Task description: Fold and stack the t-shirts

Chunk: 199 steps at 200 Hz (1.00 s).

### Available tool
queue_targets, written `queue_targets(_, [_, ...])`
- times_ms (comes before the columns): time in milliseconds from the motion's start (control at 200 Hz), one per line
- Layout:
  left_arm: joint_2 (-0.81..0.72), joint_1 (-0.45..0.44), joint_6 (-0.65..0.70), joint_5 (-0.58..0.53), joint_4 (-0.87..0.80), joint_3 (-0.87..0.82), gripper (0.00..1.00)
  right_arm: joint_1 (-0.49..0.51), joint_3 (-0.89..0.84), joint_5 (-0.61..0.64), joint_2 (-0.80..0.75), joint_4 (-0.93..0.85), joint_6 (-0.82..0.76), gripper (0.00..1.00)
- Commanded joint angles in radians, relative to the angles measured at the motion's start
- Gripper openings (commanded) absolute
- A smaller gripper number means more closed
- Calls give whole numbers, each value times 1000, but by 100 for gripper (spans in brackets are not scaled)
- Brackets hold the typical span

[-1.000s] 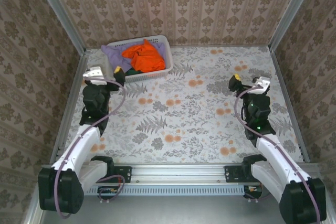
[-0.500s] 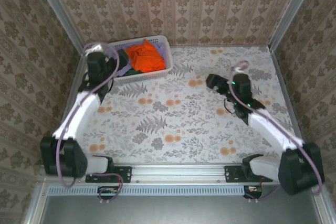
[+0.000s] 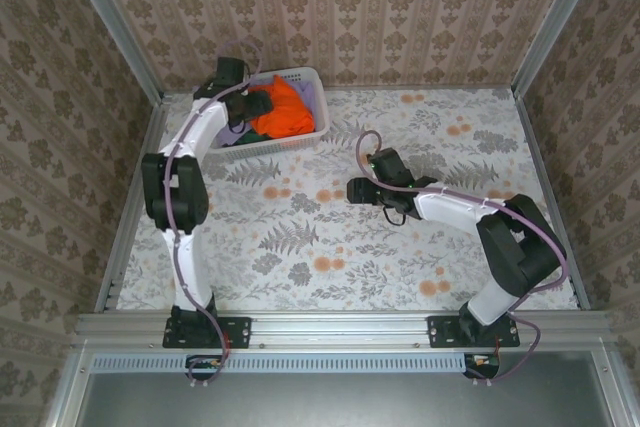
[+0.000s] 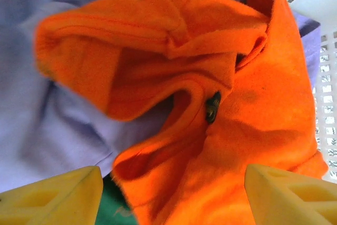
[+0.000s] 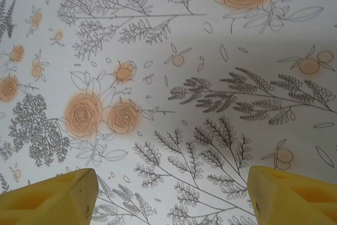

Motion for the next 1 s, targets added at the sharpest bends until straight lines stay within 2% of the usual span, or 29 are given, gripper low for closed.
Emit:
queue_targets(0, [70,5,46,116,-124,136,66,6,32,33,10,-15,-24,74])
queue_targets(70, [102,3,43,157,-115,164,59,6,34,40,9,-21,-23,73])
queue_targets(190, [115,1,39,189,-92,179,30,6,31,58,4,-24,-25,70])
queue_targets(295, [81,-5,41,202,-52,165,0,6,33,69,3,-28,-25,68])
queue_targets(540, [-122,-82,168,134,73,150,0,7,21,84,-14,-22,-24,64])
queue_targets(730, [-315,-241,338,90,193,125,0,6,-23,91,-85,23,-37,61])
queue_targets(800, [-381,-328,385,46,237,108,0,6,-55,114,-128,44,-39,62])
queue_targets(990, [-480,-490,473,-9,292,140,0,6,-153,182,-289,122,-46,66])
